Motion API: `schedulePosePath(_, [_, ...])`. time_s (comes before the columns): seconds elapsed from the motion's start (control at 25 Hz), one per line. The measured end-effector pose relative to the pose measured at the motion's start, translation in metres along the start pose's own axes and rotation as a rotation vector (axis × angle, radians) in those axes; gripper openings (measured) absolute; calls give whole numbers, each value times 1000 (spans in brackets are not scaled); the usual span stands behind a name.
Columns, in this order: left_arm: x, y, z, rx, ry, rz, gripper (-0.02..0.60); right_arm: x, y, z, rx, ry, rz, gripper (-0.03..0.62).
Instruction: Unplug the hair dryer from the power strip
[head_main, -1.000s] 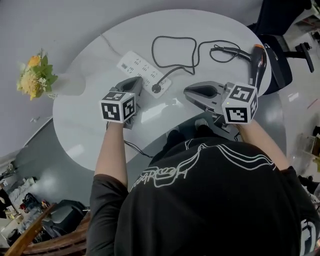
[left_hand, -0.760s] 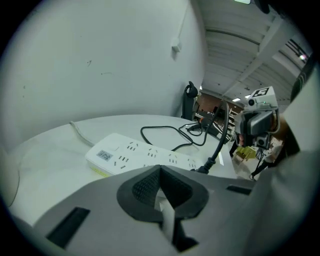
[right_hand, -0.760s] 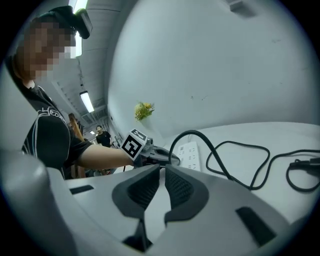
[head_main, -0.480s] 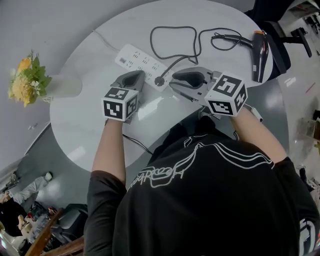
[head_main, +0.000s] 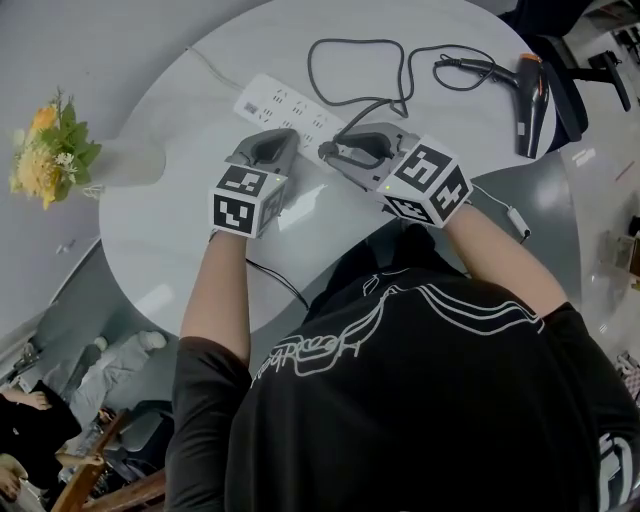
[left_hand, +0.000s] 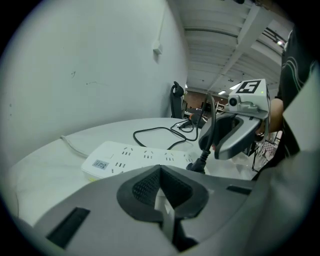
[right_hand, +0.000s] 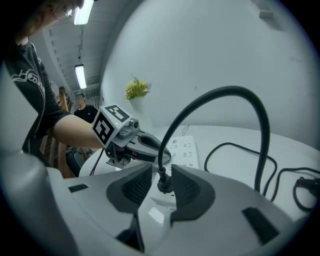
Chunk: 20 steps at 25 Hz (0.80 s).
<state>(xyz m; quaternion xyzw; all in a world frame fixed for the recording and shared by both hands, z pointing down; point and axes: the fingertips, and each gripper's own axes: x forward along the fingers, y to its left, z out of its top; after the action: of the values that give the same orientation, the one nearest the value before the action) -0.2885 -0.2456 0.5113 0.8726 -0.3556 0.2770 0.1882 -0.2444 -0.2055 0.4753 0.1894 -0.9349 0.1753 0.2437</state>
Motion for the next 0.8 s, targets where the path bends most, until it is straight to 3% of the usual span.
schedulePosePath(0.16, [0,-1,1,3,-6,7,2,12,0,-2,-57,35,-22,97])
schedulePosePath(0.32, [0,0,1,33,-5,5,2,17,-2,-5,-124,65,-60,35])
schedulePosePath(0.44, [0,-1,1,45,6,3,2,17,-2,-7,-155,80,-70,32])
schedulePosePath(0.68, [0,-2,0,104,16,21,2,17,2,-4,-152,101,-54,28])
schedulePosePath(0.8, [1,-3,0,151,21,39,2,15,-2,-6,-78,86,-39,28])
